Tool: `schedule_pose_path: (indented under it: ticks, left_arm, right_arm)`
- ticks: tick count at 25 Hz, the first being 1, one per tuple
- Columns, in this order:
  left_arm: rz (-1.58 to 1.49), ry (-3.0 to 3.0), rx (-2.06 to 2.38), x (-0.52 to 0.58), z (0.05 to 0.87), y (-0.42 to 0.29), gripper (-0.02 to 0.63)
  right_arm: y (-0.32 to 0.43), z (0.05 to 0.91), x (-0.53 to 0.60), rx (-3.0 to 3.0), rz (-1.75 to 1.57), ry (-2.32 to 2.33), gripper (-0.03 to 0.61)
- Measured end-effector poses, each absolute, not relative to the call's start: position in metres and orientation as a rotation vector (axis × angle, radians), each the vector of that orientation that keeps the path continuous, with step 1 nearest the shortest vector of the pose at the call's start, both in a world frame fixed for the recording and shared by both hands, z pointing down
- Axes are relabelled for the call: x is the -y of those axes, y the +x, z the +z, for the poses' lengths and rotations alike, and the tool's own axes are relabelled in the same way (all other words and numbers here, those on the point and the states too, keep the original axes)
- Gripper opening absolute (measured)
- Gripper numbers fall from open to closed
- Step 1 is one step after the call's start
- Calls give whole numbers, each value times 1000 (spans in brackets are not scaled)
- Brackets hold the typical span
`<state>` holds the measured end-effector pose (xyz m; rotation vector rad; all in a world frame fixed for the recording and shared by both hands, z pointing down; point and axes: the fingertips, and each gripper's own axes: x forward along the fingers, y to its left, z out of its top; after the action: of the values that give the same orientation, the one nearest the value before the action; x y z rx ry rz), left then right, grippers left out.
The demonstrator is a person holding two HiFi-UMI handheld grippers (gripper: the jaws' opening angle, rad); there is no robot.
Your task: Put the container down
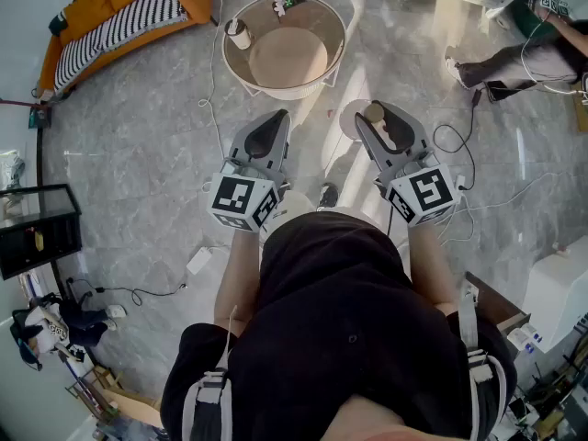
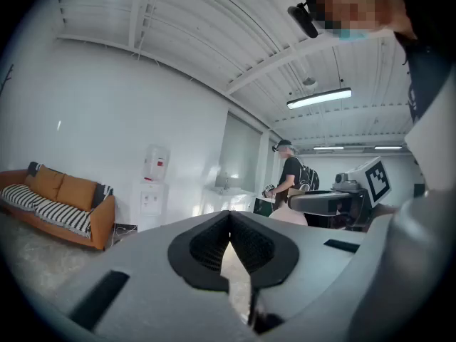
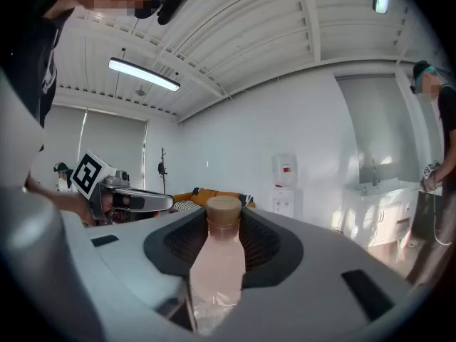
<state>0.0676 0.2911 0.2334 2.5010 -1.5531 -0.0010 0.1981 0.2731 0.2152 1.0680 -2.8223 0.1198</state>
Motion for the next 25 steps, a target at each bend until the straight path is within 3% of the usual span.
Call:
schedule_pose_path:
  ticks: [25]
  left_arm:
    - [15, 2455, 1645, -300, 236, 78, 18]
  right_arm:
    - [216, 208, -274, 2887, 168, 995, 141]
